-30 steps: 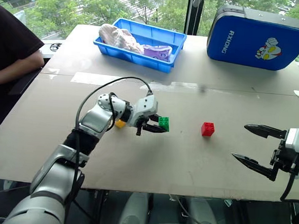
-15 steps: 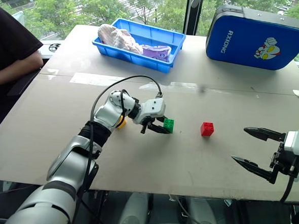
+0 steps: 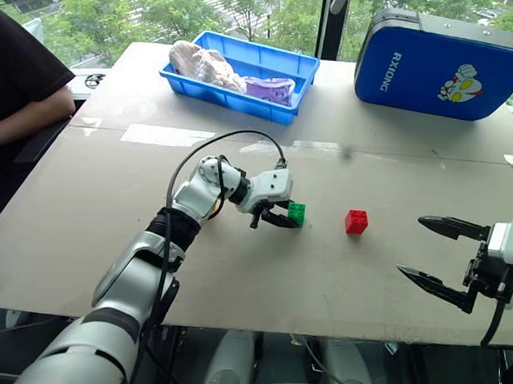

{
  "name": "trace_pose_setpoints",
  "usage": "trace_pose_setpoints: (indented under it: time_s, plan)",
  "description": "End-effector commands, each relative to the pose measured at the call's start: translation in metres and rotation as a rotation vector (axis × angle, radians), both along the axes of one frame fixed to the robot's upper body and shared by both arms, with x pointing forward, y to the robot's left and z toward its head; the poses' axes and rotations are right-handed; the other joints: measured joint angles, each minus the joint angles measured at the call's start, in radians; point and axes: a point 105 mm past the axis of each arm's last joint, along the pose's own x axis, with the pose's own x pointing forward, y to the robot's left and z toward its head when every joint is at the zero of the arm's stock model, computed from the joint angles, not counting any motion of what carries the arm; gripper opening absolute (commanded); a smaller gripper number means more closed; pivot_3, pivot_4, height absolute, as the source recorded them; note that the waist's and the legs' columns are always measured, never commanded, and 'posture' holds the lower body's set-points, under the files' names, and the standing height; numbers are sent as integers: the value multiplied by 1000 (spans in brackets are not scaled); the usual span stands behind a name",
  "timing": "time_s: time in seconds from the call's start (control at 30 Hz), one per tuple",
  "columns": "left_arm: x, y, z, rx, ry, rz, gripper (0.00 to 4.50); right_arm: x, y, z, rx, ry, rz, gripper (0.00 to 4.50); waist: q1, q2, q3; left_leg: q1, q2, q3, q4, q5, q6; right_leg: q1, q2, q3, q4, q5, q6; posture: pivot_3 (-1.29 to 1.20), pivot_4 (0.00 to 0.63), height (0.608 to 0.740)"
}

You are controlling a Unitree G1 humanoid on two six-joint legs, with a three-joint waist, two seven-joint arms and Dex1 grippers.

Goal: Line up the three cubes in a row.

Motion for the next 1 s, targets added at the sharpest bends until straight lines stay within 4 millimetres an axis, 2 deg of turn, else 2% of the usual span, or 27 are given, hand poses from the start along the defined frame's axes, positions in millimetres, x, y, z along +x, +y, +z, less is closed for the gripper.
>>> trace_pose_setpoints:
  time_s: [0.03, 0.1, 0.13, 0.3, 0.47, 0.53, 0.63, 0.77, 1.0]
  plan:
    - [5, 0, 12, -29, -30, 18, 3011, -3, 2, 11, -19, -46, 11, 4500, -1, 0, 0, 0, 0, 0, 0, 0, 0, 0, 0, 0, 0, 0, 0, 0, 150, 740]
    - [5, 4, 17, -41, -25, 27, 4040, -3, 2, 11, -19, -45, 13, 4500, 0, 0, 0, 0, 0, 0, 0, 0, 0, 0, 0, 0, 0, 0, 0, 0, 150, 740]
    - [4, 8, 20, -44, -26, 28, 4378, -2, 2, 11, -18, -45, 15, 4500, -1, 0, 0, 0, 0, 0, 0, 0, 0, 0, 0, 0, 0, 0, 0, 0, 150, 740]
    - [-1, 47, 57, -130, -24, 163, 4378, -1, 6, 9, -7, -40, 33, 4500, -4, 0, 0, 0, 1, 0, 0, 0, 0, 0, 0, 0, 0, 0, -1, 0, 150, 740]
    - [-16, 105, 84, -184, 7, 456, 4378, 0, 11, 5, 8, -28, 59, 4500, -9, 0, 0, 1, 2, 0, 0, 0, 0, 0, 1, 0, 0, 0, -1, 0, 150, 740]
    - [-18, 126, 87, -187, 23, 609, 4378, 0, 12, 4, 15, -24, 67, 4500, -6, 0, 0, 1, 3, 0, 0, 0, 0, 0, 1, 0, 0, 0, 0, 0, 150, 740]
    - [-24, 153, 73, -137, 62, 847, 4378, 3, 17, 1, 38, -20, 80, 4500, 2, 0, 0, 1, 2, 0, 0, 0, 0, 0, 0, -1, 0, -2, 2, 0, 150, 740]
    - [-35, 154, 59, -110, 111, 924, 4378, 2, 22, -2, 54, -12, 98, 4500, 3, 0, 0, 1, 2, -1, 0, 0, 0, 0, 0, -1, 0, -2, 3, 0, 150, 740]
    - [-36, 149, 43, -77, 153, 1023, 4378, -2, 21, -3, 51, -5, 103, 4500, 0, 0, 0, 1, 2, 0, 0, 0, 0, 0, 0, 0, 0, -2, 2, 0, 150, 740]
